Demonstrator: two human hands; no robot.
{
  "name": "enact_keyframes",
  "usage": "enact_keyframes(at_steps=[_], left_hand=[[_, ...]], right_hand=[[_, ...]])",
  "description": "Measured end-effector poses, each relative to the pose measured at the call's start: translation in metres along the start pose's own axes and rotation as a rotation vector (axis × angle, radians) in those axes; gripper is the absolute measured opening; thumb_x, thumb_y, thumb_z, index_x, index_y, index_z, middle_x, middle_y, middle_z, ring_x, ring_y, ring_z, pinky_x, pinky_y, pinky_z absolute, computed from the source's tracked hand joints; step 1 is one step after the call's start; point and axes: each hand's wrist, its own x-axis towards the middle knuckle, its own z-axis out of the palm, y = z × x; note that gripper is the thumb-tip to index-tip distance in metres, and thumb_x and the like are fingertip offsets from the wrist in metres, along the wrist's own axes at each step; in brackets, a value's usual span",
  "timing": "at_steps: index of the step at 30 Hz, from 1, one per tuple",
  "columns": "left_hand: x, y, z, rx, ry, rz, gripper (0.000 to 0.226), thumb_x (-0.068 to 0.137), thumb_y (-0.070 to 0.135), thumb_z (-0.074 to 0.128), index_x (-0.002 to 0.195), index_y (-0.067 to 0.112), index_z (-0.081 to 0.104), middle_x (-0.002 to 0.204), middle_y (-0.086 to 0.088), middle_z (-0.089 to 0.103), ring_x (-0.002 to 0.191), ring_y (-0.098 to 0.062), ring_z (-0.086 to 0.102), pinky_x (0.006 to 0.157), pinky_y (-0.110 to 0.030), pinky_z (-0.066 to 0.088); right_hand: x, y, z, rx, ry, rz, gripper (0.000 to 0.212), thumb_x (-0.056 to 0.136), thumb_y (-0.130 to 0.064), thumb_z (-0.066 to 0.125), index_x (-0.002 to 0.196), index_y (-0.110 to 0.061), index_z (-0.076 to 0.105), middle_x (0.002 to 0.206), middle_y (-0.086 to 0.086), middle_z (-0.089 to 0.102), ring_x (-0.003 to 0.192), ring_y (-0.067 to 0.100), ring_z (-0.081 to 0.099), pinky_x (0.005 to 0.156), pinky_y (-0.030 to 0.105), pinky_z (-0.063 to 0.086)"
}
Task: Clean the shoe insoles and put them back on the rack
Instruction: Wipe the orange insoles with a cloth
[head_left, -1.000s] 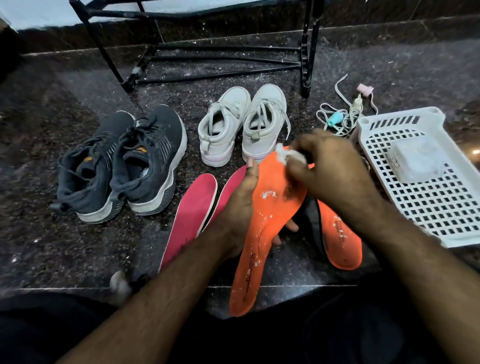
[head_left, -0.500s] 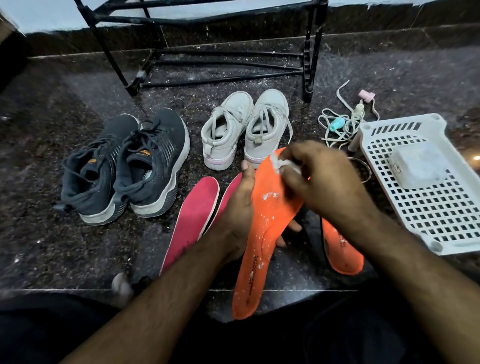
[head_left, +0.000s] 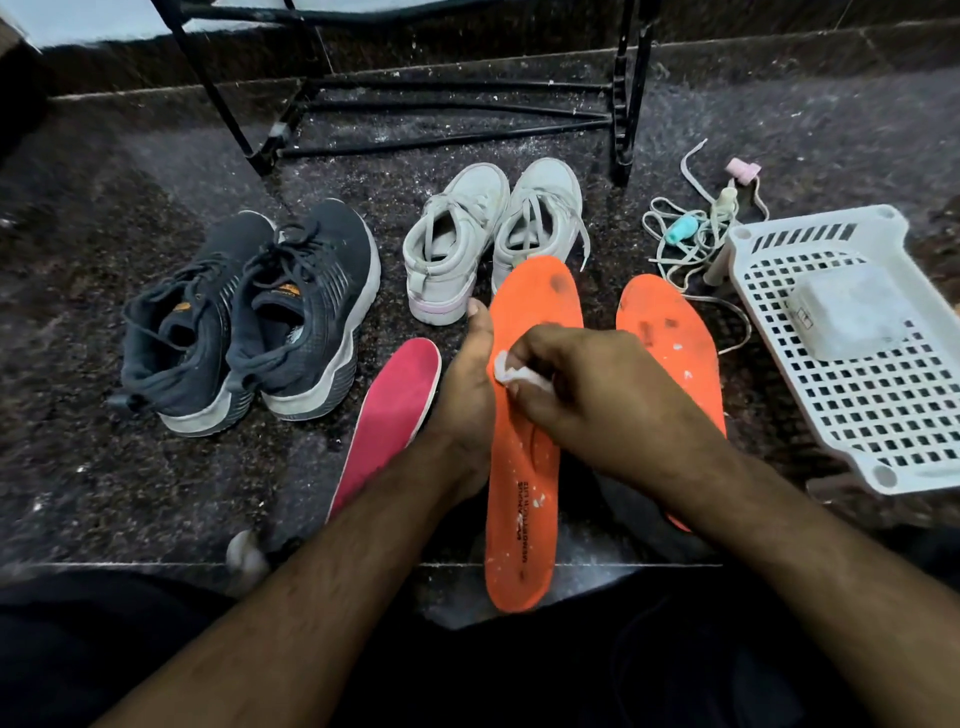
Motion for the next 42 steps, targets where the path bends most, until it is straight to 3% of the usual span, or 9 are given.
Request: enact_keyframes(at_steps=[4,10,16,22,28,32,35,39,42], left_hand=[[-0.003,0.001,0.006,0.107,-0.022,0.030,0.076,0.098,0.070,0.015,0.114,0.013,0.064,0.081,-0.009,0.073,0.065,-0.022,0.071,0.056,-0.039,0.059],[0.001,-0.001,-0.003,0.017,0.029,0.027,0.076,0.095,0.073,0.024,0.120,0.012,0.063,0.099,-0.011,0.070,0.087,-0.022,0.069,0.078,-0.033,0.058],[-0.003,-0.007,0.008,0.235,-0.095,0.036,0.077,0.083,0.075,0.023,0.106,0.016,0.065,0.069,-0.008,0.069,0.051,-0.020,0.066,0.046,-0.033,0.053],[0.001,-0.002,0.001,0.020,-0.036,0.062,0.077,0.100,0.065,0.017,0.106,0.009,0.069,0.093,-0.010,0.076,0.082,-0.019,0.074,0.074,-0.029,0.060],[-0.001,-0.024,0.008,0.193,-0.089,0.003,0.077,0.095,0.073,0.018,0.101,0.026,0.078,0.085,-0.012,0.074,0.059,-0.026,0.067,0.050,-0.034,0.055],[0.003,-0.016,0.002,-0.013,-0.010,0.001,0.075,0.098,0.066,0.025,0.094,0.015,0.080,0.097,-0.012,0.074,0.084,-0.021,0.072,0.077,-0.032,0.058],[0.004,-0.012,-0.003,0.036,-0.002,0.035,0.079,0.098,0.069,0.025,0.095,0.011,0.078,0.101,-0.015,0.073,0.090,-0.023,0.071,0.084,-0.033,0.056],[-0.002,-0.023,0.005,0.209,-0.134,-0.025,0.084,0.086,0.079,0.021,0.114,0.015,0.067,0.080,-0.017,0.071,0.053,-0.026,0.066,0.049,-0.032,0.054],[-0.002,-0.022,0.008,0.170,-0.117,-0.009,0.079,0.091,0.074,0.020,0.106,0.014,0.069,0.077,-0.017,0.070,0.053,-0.026,0.066,0.048,-0.032,0.054]], right_hand=[[0.007,0.020,-0.016,-0.026,0.183,0.113,0.018,0.085,-0.025,0.067,0.103,-0.027,0.066,0.086,-0.011,0.066,0.079,0.010,0.060,0.070,0.023,0.038],[-0.002,-0.003,0.001,0.022,-0.026,0.020,0.013,0.085,-0.024,0.064,0.098,-0.026,0.062,0.072,-0.010,0.061,0.072,0.017,0.061,0.067,0.033,0.047],[0.009,0.018,-0.020,-0.011,0.203,0.192,0.011,0.086,-0.026,0.067,0.097,-0.026,0.062,0.074,-0.009,0.063,0.075,0.018,0.063,0.069,0.030,0.044],[-0.009,-0.007,0.014,0.135,0.009,0.135,0.011,0.089,-0.024,0.059,0.090,-0.027,0.049,0.074,-0.002,0.068,0.076,0.027,0.065,0.071,0.040,0.050],[0.007,0.018,-0.019,0.068,0.245,0.212,0.007,0.088,-0.024,0.064,0.094,-0.025,0.061,0.074,-0.006,0.069,0.066,0.012,0.060,0.066,0.030,0.047],[-0.004,-0.006,0.001,0.067,0.174,0.147,0.007,0.087,-0.021,0.060,0.094,-0.022,0.061,0.075,0.000,0.069,0.071,0.024,0.064,0.065,0.034,0.048],[-0.007,-0.014,0.007,0.072,0.116,0.113,0.008,0.087,-0.022,0.061,0.095,-0.021,0.062,0.077,0.001,0.070,0.076,0.027,0.066,0.068,0.038,0.050],[0.010,0.016,-0.022,0.047,0.246,0.246,0.009,0.087,-0.025,0.065,0.094,-0.021,0.068,0.079,-0.003,0.072,0.074,0.017,0.066,0.072,0.034,0.051],[0.007,0.013,-0.022,0.070,0.287,0.235,0.007,0.086,-0.022,0.067,0.093,-0.022,0.070,0.077,-0.010,0.063,0.062,0.005,0.053,0.067,0.028,0.047]])
